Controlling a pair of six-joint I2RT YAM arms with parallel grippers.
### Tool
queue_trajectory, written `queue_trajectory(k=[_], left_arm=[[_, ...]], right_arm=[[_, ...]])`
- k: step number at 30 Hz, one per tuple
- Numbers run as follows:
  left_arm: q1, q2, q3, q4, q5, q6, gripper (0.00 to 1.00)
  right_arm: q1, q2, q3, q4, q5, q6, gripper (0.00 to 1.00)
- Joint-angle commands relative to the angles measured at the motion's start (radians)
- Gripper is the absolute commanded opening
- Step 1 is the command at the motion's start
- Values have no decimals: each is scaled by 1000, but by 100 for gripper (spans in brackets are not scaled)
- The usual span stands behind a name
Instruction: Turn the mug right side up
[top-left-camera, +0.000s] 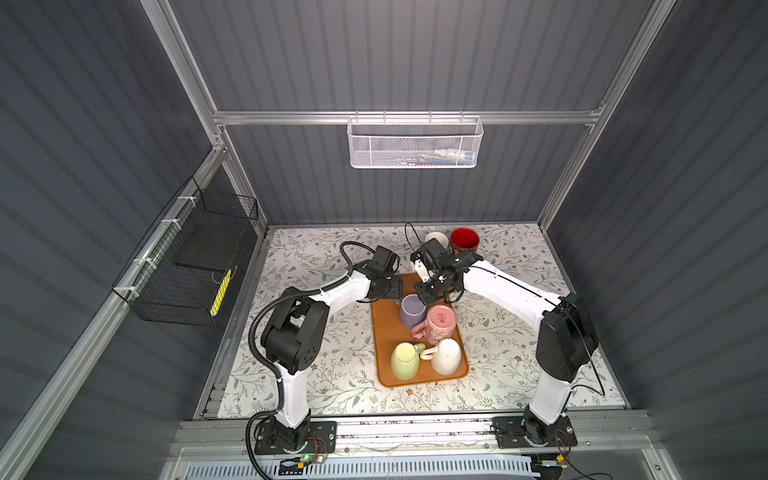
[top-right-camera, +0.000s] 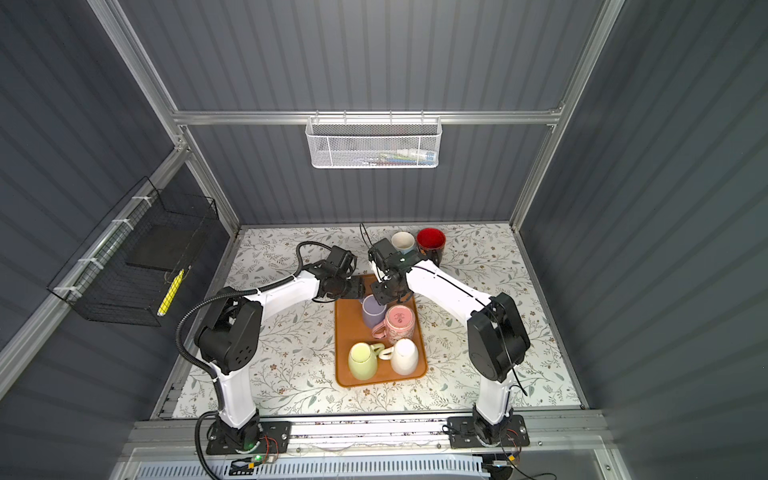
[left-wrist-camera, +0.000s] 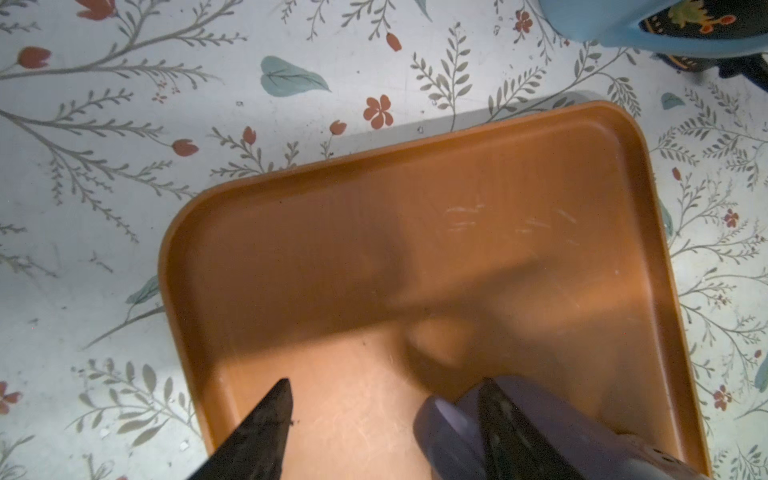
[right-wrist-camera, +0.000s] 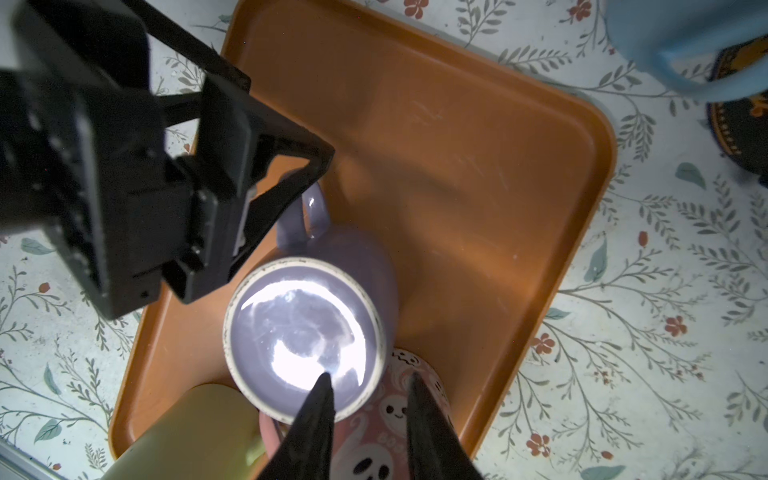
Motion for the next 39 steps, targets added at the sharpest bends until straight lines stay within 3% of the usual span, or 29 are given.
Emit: queue_trajectory(k=[1,22,29,33,39], left_arm=[[-3,19,23,-31,16,24,69],[-31,-247,-319,93,16,-76,53],[-63,-317,-408,129,11,-107,50],[-79,-347,-450,141,6,-121,49],[-81,-403,-464,107,-40,-107,52]], right_arm=[[0,11,2,-14,-1,-6,31],[17,48,22,-13,-3,2,30],[20,23,28,-37,9,-3,42],[24,2,20,-44,8,-2,54],[32,-32,15,-52,-10,0,61]])
